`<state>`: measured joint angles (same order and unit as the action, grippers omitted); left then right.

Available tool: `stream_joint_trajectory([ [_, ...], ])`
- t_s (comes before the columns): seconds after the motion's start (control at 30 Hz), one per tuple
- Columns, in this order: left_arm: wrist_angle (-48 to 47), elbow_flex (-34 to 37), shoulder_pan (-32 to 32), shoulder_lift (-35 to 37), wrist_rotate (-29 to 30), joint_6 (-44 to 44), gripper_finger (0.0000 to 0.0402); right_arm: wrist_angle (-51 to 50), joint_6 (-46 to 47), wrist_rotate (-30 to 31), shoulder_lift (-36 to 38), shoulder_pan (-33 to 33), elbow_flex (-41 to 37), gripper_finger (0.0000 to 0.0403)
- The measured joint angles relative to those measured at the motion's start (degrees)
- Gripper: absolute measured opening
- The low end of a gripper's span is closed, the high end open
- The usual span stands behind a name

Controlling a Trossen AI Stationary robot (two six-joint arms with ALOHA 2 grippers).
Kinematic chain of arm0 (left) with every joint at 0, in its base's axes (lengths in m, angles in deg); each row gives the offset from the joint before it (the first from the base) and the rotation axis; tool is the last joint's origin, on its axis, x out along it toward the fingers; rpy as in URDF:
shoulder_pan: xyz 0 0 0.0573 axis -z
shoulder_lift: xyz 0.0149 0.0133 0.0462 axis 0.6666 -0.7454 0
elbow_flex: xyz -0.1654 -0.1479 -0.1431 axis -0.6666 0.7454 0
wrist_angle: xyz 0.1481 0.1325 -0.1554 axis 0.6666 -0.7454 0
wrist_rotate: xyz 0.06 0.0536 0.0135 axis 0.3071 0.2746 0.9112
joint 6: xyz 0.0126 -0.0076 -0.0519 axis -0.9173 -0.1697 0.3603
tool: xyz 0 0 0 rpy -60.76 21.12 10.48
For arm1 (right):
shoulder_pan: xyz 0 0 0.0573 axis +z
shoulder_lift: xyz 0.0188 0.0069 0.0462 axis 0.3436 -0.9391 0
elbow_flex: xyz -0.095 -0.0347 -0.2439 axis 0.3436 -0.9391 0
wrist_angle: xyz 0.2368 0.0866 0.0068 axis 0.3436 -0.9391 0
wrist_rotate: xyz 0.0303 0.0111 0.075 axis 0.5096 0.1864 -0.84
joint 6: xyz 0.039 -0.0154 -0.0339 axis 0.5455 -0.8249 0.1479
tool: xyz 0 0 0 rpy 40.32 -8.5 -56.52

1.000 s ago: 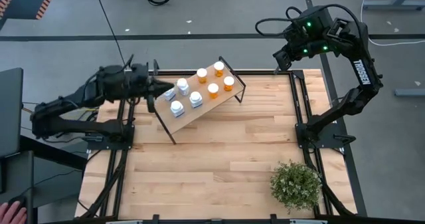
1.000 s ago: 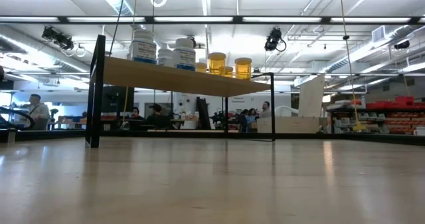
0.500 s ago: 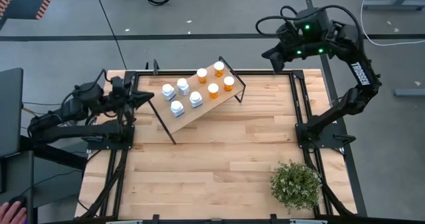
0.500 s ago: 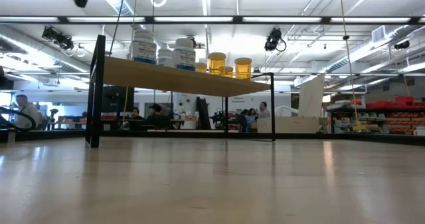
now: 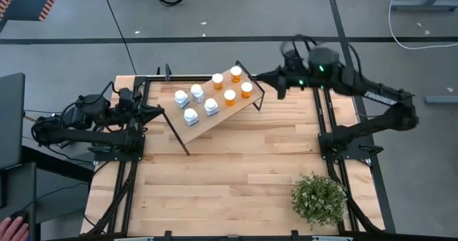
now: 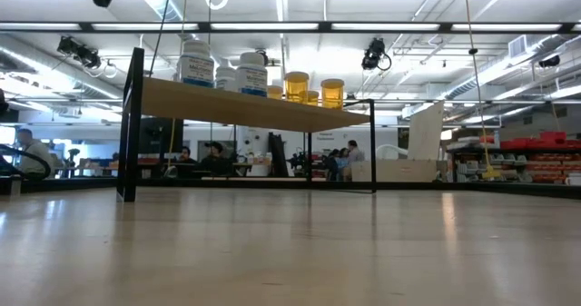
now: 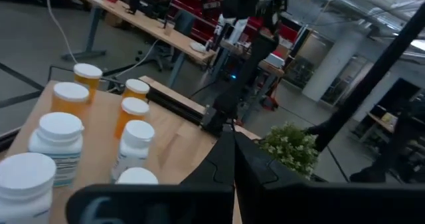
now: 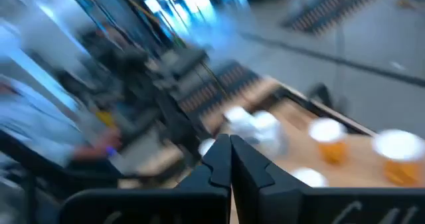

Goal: Pick and place medicine bottles onto shelf by color
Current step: Return to Home Position

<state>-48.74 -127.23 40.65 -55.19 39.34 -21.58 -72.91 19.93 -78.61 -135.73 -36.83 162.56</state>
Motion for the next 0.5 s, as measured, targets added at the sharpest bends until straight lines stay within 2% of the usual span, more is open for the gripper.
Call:
stream_joint_trajectory([
  [0.1, 0.23, 0.0, 1.2, -0.02, 0.21, -0.52, 0.0, 15.23, 2.79, 1.86, 6.33, 2.25, -11.97, 0.0005],
  [0.2, 3.51, 0.0, 1.3, -0.11, 2.85, -3.52, 0.0001, 27.48, 4.93, 2.77, 11.15, 2.37, -20.45, 0.0004],
  [0.33, 9.24, 0.0, 1.27, -0.07, 5.09, -5.92, 0.0005, 28.96, 4.38, 1.9, 14.53, 1.04, -24.84, 0.0004],
  [0.5, 9.3, 0.0, 1.3, -0.07, 4.89, -3.69, 0.0002, 29.3, -1.59, -0.55, 17.79, 0.09, -27.11, 0.0004],
])
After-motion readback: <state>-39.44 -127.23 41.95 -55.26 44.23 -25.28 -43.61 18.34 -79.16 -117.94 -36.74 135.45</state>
